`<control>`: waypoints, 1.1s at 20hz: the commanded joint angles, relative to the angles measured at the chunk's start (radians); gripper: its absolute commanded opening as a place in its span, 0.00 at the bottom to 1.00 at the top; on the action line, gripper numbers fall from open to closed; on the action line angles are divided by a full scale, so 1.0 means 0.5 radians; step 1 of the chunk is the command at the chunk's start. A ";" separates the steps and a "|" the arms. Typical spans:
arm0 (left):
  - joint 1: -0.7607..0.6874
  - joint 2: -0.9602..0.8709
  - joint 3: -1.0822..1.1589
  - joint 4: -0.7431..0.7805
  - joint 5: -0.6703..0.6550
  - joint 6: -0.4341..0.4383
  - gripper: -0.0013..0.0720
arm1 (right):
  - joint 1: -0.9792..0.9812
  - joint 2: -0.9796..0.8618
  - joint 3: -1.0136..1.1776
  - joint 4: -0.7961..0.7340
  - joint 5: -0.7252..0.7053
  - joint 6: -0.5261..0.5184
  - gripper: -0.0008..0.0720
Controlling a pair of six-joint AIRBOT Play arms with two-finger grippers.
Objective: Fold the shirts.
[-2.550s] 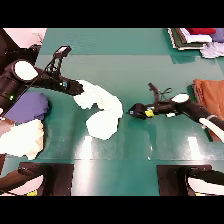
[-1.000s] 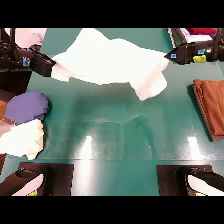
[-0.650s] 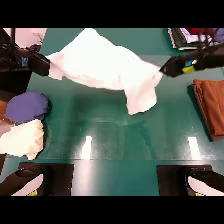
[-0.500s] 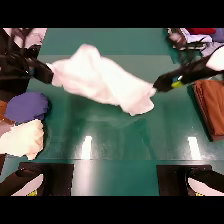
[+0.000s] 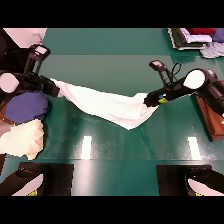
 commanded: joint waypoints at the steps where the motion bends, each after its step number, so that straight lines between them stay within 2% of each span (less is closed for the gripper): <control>1: 0.001 0.069 0.288 0.011 -0.077 -0.002 0.06 | -0.095 0.083 0.219 0.018 0.000 0.002 0.03; 5: 0.000 0.252 0.874 -0.100 -0.089 -0.002 0.06 | -0.303 0.298 0.647 0.020 0.056 0.002 0.03; 10: 0.000 0.384 1.354 -0.632 -0.212 0.022 0.06 | -0.455 0.530 1.055 0.015 0.192 0.000 0.03; 13: 0.000 0.377 1.469 -0.652 -0.300 0.016 0.06 | -0.536 0.582 1.214 0.010 0.275 0.002 0.03; 15: 0.000 0.354 1.381 -0.632 -0.439 0.011 0.06 | -0.541 0.555 1.175 0.011 0.375 0.002 0.03; 18: 0.000 0.327 0.907 -0.632 -0.597 -0.056 0.06 | -0.540 0.440 0.847 0.121 0.585 0.011 0.03; 20: 0.000 0.325 0.455 -0.632 -0.566 -0.054 0.06 | -0.540 0.351 0.507 0.266 0.575 0.009 0.03; 22: 0.000 0.325 0.001 -0.632 -0.433 -0.052 0.06 | -0.537 0.262 0.150 0.395 0.433 -0.046 0.03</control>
